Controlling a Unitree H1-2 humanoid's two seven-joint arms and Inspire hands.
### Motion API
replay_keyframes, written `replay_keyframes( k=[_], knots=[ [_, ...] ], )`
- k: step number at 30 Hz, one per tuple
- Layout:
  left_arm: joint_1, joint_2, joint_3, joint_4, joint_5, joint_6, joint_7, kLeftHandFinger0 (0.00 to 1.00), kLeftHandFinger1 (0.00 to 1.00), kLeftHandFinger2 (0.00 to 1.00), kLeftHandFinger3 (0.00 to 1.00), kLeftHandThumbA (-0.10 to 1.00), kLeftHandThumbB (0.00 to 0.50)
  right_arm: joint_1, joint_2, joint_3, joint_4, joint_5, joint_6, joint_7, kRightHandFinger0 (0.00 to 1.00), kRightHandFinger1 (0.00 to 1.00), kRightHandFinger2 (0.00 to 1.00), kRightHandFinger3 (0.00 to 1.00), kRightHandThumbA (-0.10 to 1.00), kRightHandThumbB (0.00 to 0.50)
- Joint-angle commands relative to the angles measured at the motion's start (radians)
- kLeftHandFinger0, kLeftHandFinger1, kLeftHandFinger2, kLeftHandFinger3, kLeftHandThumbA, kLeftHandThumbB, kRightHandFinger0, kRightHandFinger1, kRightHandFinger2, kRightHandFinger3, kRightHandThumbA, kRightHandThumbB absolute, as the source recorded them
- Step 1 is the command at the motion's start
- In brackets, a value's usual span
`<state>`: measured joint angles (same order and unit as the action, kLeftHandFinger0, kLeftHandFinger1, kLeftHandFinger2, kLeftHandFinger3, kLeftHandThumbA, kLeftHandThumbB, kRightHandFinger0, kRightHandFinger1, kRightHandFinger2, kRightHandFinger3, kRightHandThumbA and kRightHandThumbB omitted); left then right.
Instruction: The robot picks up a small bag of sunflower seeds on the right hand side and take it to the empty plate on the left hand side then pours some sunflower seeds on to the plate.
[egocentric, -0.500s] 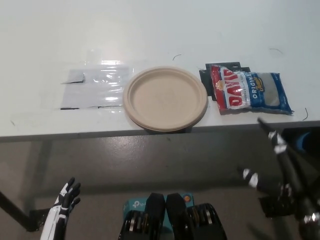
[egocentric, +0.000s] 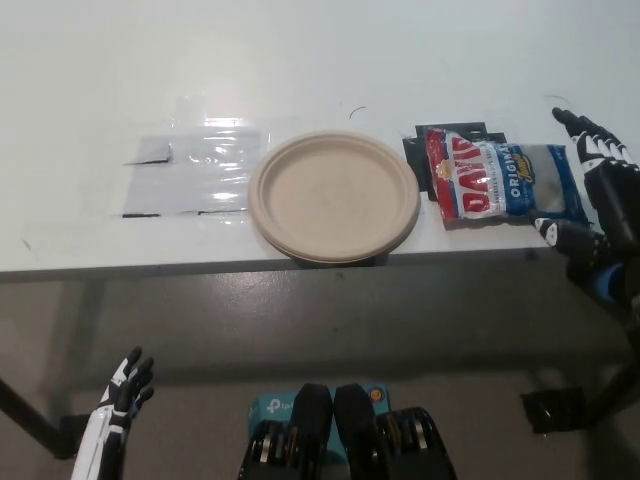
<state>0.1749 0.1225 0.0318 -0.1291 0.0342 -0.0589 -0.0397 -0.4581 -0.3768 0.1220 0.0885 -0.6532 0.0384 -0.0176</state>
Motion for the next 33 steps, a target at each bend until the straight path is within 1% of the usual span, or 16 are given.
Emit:
replay_keyframes(
  k=[1, 3, 5, 6, 7, 8, 9, 11, 12, 14, 19, 22, 26, 29, 32, 33],
  knots=[
    [-0.002, 0.015, 0.002, -0.017, -0.005, -0.024, -0.011, 1.00, 1.00, 1.00, 1.00, 1.00, 0.117, -0.083, -0.038, 0.025, 0.051, -0.067, 0.046, 0.021, 1.00, 1.00, 1.00, 1.00, 0.80, 0.437],
    [-0.007, 0.015, 0.003, -0.020, -0.005, -0.025, -0.010, 1.00, 1.00, 1.00, 1.00, 1.00, 0.110, -0.102, -0.044, 0.036, 0.077, -0.067, 0.039, 0.018, 1.00, 1.00, 1.00, 1.00, 0.80, 0.438],
    [-0.011, 0.020, 0.003, -0.020, -0.008, -0.020, -0.014, 1.00, 1.00, 1.00, 1.00, 1.00, 0.114, -0.117, -0.051, 0.051, 0.091, -0.071, 0.054, 0.041, 1.00, 1.00, 1.00, 1.00, 0.85, 0.470],
    [-0.014, 0.022, 0.004, -0.022, -0.004, -0.018, -0.012, 1.00, 1.00, 1.00, 1.00, 1.00, 0.113, -0.121, -0.052, 0.056, 0.091, -0.069, 0.059, 0.054, 1.00, 1.00, 1.00, 1.00, 0.86, 0.472],
    [-0.017, 0.023, 0.006, -0.024, -0.001, -0.014, -0.010, 1.00, 1.00, 1.00, 1.00, 1.00, 0.123, -0.125, -0.051, 0.059, 0.092, -0.065, 0.063, 0.061, 1.00, 1.00, 1.00, 1.00, 0.83, 0.465],
    [-0.018, 0.023, 0.007, -0.027, 0.001, -0.011, -0.008, 1.00, 1.00, 1.00, 1.00, 1.00, 0.126, -0.128, -0.051, 0.063, 0.095, -0.063, 0.068, 0.069, 1.00, 1.00, 1.00, 1.00, 0.82, 0.470],
    [-0.018, 0.024, 0.007, -0.026, 0.002, -0.013, -0.007, 1.00, 1.00, 1.00, 1.00, 1.00, 0.125, -0.133, -0.053, 0.070, 0.101, -0.065, 0.071, 0.077, 1.00, 1.00, 1.00, 1.00, 0.82, 0.483],
    [-0.020, 0.026, 0.008, -0.026, -0.003, -0.019, -0.011, 1.00, 1.00, 1.00, 1.00, 1.00, 0.119, -0.135, -0.053, 0.076, 0.102, -0.067, 0.084, 0.088, 1.00, 1.00, 1.00, 1.00, 0.83, 0.489],
    [-0.021, 0.026, 0.009, -0.027, -0.005, -0.015, -0.011, 1.00, 1.00, 1.00, 1.00, 1.00, 0.134, -0.138, -0.056, 0.081, 0.106, -0.070, 0.080, 0.090, 1.00, 1.00, 1.00, 1.00, 0.85, 0.496],
    [-0.021, 0.025, 0.009, -0.031, -0.009, -0.013, -0.013, 1.00, 1.00, 1.00, 1.00, 1.00, 0.127, -0.141, -0.056, 0.083, 0.109, -0.067, 0.088, 0.099, 1.00, 1.00, 1.00, 1.00, 0.86, 0.500],
    [-0.026, 0.030, 0.012, -0.026, -0.018, -0.024, -0.015, 1.00, 1.00, 1.00, 1.00, 1.00, 0.104, -0.160, -0.054, 0.092, 0.135, -0.067, 0.084, 0.099, 1.00, 1.00, 1.00, 1.00, 0.87, 0.499],
    [-0.028, 0.030, 0.016, -0.026, -0.027, -0.021, -0.015, 1.00, 1.00, 1.00, 1.00, 1.00, 0.115, -0.169, -0.051, 0.099, 0.151, -0.068, 0.086, 0.098, 1.00, 1.00, 1.00, 1.00, 0.88, 0.490],
    [-0.029, 0.032, 0.018, -0.025, -0.034, -0.024, -0.019, 1.00, 1.00, 1.00, 1.00, 1.00, 0.106, -0.180, -0.048, 0.114, 0.187, -0.071, 0.077, 0.084, 1.00, 1.00, 1.00, 1.00, 0.91, 0.497],
    [-0.028, 0.032, 0.020, -0.022, -0.034, -0.031, -0.018, 1.00, 1.00, 1.00, 1.00, 1.00, 0.089, -0.186, -0.044, 0.122, 0.212, -0.074, 0.076, 0.071, 1.00, 1.00, 1.00, 1.00, 0.89, 0.492],
    [-0.027, 0.034, 0.020, -0.023, -0.035, -0.031, -0.020, 1.00, 1.00, 1.00, 1.00, 1.00, 0.086, -0.193, -0.041, 0.129, 0.232, -0.086, 0.084, 0.057, 1.00, 1.00, 1.00, 1.00, 0.91, 0.492],
    [-0.027, 0.032, 0.020, -0.026, -0.034, -0.026, -0.018, 1.00, 1.00, 1.00, 1.00, 1.00, 0.097, -0.194, -0.040, 0.130, 0.235, -0.089, 0.088, 0.054, 1.00, 1.00, 1.00, 1.00, 0.92, 0.485]
  ],
)
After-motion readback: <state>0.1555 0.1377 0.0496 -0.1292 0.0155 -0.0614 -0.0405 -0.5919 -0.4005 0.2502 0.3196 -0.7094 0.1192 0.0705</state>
